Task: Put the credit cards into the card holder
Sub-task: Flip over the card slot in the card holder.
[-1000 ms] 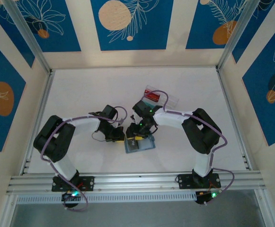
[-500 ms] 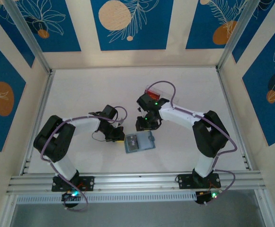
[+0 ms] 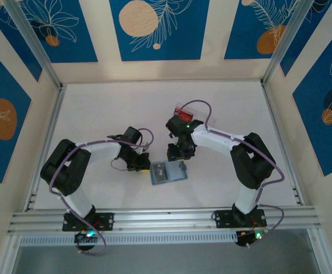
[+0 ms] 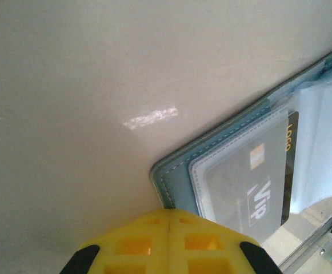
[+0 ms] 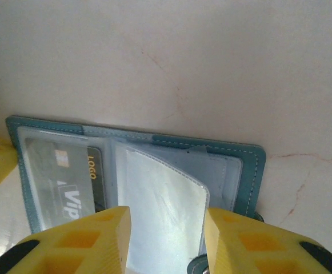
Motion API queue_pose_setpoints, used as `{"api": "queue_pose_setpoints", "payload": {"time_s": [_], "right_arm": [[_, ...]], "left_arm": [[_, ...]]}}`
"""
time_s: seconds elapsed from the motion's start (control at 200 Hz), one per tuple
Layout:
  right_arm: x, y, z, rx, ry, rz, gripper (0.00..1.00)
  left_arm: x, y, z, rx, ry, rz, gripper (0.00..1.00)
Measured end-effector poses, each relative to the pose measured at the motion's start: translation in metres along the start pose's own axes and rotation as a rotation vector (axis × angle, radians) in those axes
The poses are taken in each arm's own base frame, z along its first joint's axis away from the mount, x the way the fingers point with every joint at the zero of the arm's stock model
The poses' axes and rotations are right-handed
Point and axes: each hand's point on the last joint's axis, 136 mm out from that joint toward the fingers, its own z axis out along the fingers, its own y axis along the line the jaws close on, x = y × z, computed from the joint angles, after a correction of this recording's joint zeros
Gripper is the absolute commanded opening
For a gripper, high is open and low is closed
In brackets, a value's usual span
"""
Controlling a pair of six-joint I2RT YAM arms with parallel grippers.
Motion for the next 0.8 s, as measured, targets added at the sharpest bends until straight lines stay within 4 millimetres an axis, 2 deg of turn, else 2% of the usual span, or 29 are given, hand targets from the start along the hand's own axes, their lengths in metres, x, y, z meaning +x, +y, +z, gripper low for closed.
{"api": "queue_pose_setpoints", "payload": {"time_s": [0.235,0.485,0.8], "right_arm": [[0.002,0.003,0.004,-0.017,0.018,0.001,0.32],[0.001,-0.001,0.004,-0.003,0.014,0.006,0.37],[0.001,-0.011,0.003,0.035,0.012,0.017,0.39]], "left_arm": [[0.000,0.000,0.000,0.000,0.000,0.000,0.05],[0.000,0.000,0.000,0.000,0.000,0.000,0.05],[0.000,0.000,0.000,0.000,0.000,-0.001,0.05]]}}
